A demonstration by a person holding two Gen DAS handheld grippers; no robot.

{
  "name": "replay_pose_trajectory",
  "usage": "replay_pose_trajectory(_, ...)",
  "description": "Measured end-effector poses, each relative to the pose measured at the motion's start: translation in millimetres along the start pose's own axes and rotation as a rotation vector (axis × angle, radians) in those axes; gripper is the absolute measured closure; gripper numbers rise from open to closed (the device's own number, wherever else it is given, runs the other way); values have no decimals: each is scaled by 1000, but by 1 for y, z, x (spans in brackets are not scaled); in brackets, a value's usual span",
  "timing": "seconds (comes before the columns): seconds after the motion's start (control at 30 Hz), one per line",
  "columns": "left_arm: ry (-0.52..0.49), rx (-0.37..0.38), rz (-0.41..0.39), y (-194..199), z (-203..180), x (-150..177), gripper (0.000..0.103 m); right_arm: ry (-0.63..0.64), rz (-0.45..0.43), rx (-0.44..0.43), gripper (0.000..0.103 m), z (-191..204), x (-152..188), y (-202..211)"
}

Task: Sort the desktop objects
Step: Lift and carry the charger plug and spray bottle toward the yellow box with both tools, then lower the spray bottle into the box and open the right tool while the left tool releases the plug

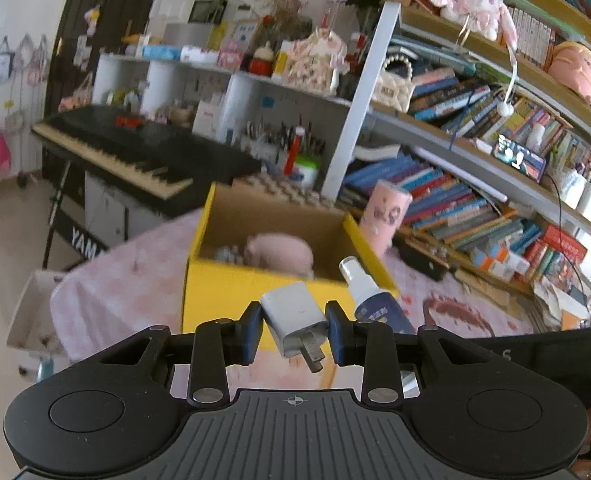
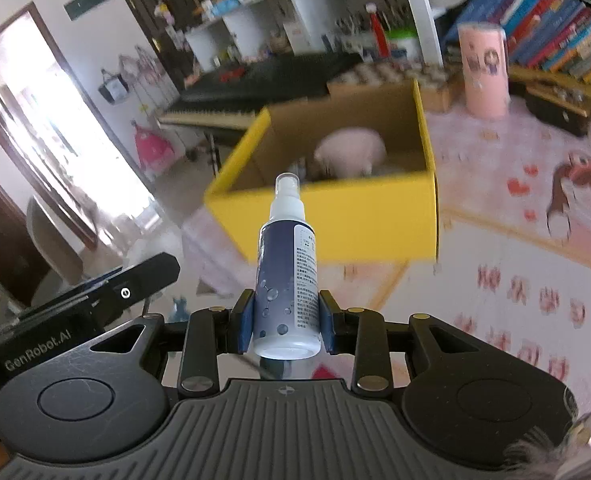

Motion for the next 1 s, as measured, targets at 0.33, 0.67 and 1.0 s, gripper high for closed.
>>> replay_pose_trajectory(0.33,-62,-67,-51,-63,1,-46,71,13,-115,-17,73,-20,-81,-27)
replay_pose_trajectory(0.67,-107,-125,46,-142,8,-43,71,83,-107,10,73,-41,-115,-69)
replay_pose_trajectory(1.0,-143,-216,225,-183,23,-6,71,208,16,-18,73,-45,-113,-122)
Point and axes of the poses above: each gripper's, at about its wrist camera, not at the fingertips, and y roughly against the way its jaws point, z to its left, x to its underside, the point moved 8 cm from there along -y, roughly the way its jaws point, and after that the axes turned 2 degrees about x, right-handed, at the moved point
